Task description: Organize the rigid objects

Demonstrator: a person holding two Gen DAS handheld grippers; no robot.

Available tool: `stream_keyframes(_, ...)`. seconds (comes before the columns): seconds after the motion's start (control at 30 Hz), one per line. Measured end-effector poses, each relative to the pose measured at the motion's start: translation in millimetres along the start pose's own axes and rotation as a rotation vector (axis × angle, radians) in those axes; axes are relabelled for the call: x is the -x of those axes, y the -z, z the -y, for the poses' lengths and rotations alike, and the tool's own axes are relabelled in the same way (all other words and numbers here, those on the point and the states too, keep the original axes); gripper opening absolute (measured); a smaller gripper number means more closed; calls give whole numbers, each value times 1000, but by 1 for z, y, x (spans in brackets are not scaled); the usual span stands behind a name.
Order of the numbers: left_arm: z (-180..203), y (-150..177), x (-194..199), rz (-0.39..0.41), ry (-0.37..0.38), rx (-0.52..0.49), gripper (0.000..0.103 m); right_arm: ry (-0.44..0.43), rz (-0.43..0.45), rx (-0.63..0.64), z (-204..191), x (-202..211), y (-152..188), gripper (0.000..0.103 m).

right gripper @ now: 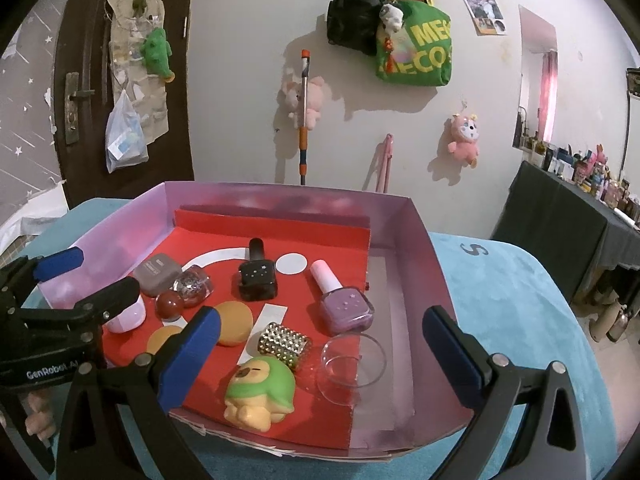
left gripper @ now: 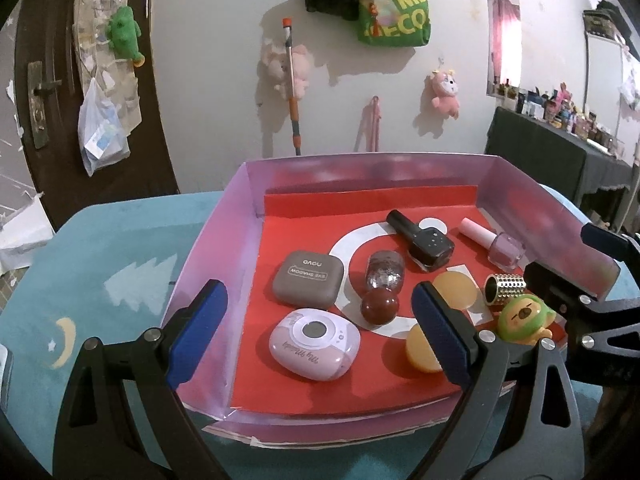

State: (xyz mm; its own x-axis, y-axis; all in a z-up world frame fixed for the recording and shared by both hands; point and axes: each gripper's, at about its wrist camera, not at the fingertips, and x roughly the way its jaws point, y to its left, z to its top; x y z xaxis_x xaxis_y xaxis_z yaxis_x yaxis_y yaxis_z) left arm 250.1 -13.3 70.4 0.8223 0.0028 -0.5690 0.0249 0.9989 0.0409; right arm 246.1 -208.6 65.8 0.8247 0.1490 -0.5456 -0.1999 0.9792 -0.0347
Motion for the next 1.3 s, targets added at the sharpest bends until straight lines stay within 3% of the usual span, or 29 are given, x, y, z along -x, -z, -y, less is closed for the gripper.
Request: stream_keyframes(1.3, -4, -1, 0, -10, 4, 18, 94, 4, -21, -4, 2, -7, 0, 103)
